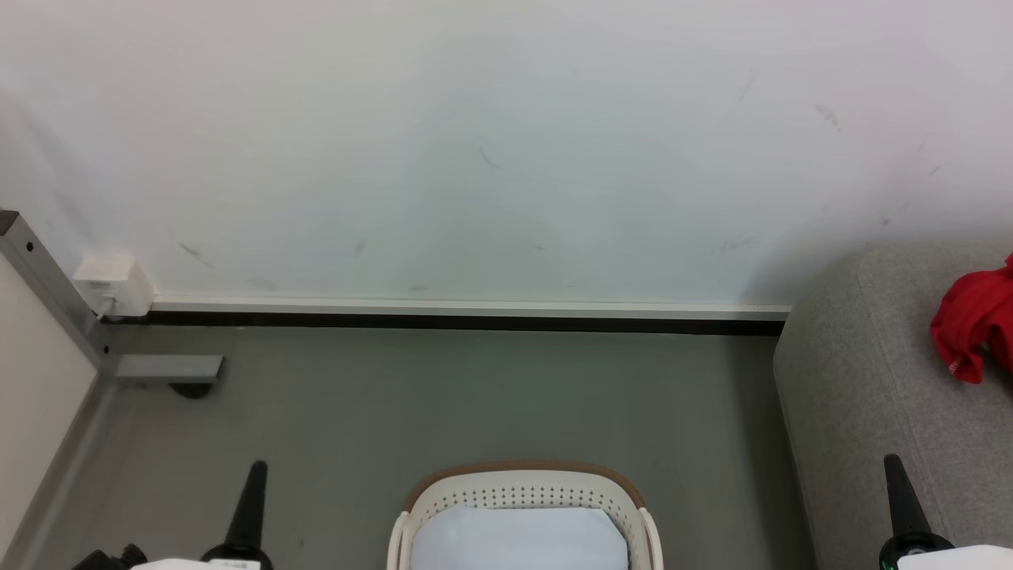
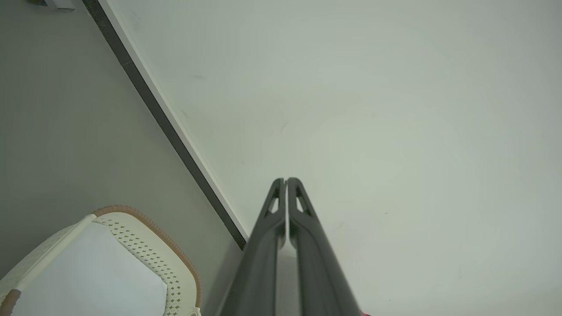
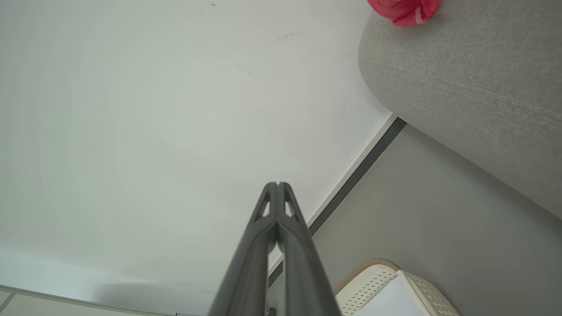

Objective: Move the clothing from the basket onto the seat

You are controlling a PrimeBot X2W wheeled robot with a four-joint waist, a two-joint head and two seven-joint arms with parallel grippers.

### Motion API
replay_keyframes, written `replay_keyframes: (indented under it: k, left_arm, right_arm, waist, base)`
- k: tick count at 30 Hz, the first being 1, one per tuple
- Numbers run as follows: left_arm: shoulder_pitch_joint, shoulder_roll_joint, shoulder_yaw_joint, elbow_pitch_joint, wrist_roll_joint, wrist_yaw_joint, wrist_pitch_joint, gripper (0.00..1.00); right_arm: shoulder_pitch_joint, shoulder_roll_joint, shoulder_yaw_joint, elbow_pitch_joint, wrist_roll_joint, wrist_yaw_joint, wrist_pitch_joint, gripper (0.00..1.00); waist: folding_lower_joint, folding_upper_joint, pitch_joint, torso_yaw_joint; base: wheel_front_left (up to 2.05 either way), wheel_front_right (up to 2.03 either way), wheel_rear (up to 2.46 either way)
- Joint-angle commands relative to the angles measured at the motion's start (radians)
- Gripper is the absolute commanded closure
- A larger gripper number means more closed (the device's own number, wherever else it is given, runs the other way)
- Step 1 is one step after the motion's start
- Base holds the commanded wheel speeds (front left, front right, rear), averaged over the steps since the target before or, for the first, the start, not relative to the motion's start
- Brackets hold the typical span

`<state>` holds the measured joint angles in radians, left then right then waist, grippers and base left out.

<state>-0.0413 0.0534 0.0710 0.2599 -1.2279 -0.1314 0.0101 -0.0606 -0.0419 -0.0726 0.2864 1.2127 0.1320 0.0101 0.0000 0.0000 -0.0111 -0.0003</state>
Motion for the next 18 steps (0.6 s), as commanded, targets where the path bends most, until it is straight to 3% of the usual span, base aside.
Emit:
replay_keyframes:
  k: [1, 18]
  left_arm:
    - [-0.020, 0.004, 0.008, -0.009, -0.039, 0.001, 0.009, 1.00]
    - [-0.042, 0.002, 0.022, -0.012, -0.168, 0.001, 0.047, 1.00]
  right_arm:
    - [-0.023, -0.011, -0.007, -0.015, 0.033, -0.001, 0.009, 1.00]
    - [-0.033, -0.012, -0.021, -0.026, 0.173, -0.002, 0.046, 1.00]
  waist:
    - [0.0000, 0.0000, 0.001, 0.000]
    - [0.0000, 0.0000, 0.005, 0.000]
  base:
    - [0.00, 0.00, 0.00]
    - [0.00, 0.00, 0.00]
